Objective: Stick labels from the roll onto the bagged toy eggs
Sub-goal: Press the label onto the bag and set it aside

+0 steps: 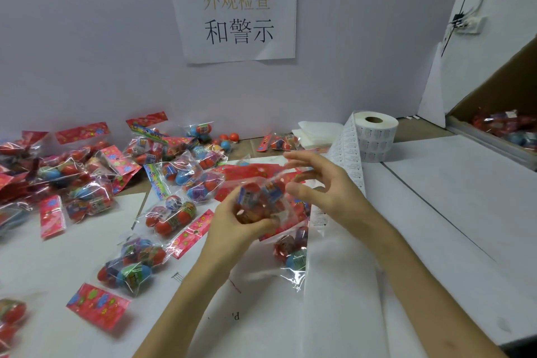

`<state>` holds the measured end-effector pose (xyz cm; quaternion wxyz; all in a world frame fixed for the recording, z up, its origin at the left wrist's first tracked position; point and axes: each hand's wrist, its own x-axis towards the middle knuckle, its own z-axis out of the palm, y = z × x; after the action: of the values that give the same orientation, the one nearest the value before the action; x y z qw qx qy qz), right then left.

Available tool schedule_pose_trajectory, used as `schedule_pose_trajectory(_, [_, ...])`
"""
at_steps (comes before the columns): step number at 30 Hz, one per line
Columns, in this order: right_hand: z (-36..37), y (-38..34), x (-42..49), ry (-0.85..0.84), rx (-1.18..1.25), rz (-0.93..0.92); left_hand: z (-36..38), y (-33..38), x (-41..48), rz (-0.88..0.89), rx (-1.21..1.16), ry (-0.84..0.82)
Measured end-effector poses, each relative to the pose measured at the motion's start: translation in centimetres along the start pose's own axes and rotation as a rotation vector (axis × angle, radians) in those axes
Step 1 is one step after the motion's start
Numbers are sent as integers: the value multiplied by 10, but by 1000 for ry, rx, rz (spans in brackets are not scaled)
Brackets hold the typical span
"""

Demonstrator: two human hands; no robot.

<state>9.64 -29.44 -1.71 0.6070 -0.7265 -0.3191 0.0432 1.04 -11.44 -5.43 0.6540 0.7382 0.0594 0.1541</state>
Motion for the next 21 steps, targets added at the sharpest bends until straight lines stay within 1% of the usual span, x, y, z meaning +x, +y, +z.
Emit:
schedule_pose_trajectory(2, [-5,-4,5,-97,-53,43,1,0,-2,65,82,-109])
schedule_pose_trajectory(5, [-14,-9,11,-191,-100,111,3,3,-5,33,47,-177])
schedule_pose_trajectory(8, [-30,-12,13,-223,-137,139,-1,7,-4,1,-37,-121])
schedule_pose_trajectory(11, [-49,-11,10,-223,-13,238,-3,9,-2,17,-126,-49])
schedule_pose_trajectory(13, [-64,-8,9,-174,73,277,-5,6,0,20,-170,-21])
schedule_pose_trajectory(15, [-87,-4,15,-51,192,282,-7,2,3,14,-200,-13])
schedule_pose_trajectory(16, [-102,-2,21,63,282,270,-8,0,4,2,-208,-14])
schedule_pose_trajectory(17, [-120,-1,27,226,392,239,-7,-3,6,-17,-213,-16])
schedule_pose_trajectory(19, [-168,2,39,615,706,158,-5,-5,8,-51,-225,-27])
schedule_pose_trajectory(20, [-193,3,41,762,845,104,-4,-7,8,-58,-227,-37])
schedule_pose_trajectory(21, [-216,5,41,858,925,63,-2,-8,8,-61,-223,-46])
